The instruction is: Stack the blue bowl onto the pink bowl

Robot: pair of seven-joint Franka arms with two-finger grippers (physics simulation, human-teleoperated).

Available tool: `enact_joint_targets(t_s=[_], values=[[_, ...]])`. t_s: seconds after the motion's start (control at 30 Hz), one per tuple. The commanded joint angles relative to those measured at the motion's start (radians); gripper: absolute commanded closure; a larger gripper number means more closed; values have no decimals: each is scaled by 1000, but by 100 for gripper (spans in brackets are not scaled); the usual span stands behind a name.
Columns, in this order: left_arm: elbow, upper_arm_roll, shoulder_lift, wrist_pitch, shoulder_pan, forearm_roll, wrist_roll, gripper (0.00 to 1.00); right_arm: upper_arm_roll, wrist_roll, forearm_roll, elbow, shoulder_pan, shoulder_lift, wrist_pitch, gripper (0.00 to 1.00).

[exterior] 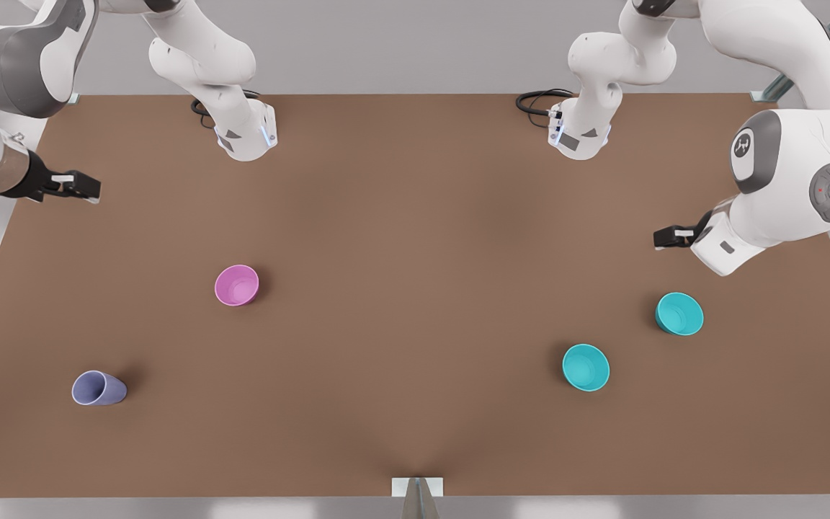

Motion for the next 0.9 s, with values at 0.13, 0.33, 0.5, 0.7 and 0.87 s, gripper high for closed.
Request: enact_joint_targets(t_s=[0.13,0.33,0.5,0.7,0.87], values=[[-1,0,1,9,0,1,1,0,0,-7,2,-18,-11,194,10,0],[-1,0,3,1,0,1,-4,0,2,131,150,-455,-77,175,487,0],[-1,0,5,-3,0,1,-9,0,6,172,216,-690,-54,135,800,0],[-3,0,6,-3,0,1,-10,0,9,189,265,-808,-9,171,1025,0],[-6,0,6,-3,0,1,-12,0,9,192,288,-860,-9,218,1102,0]])
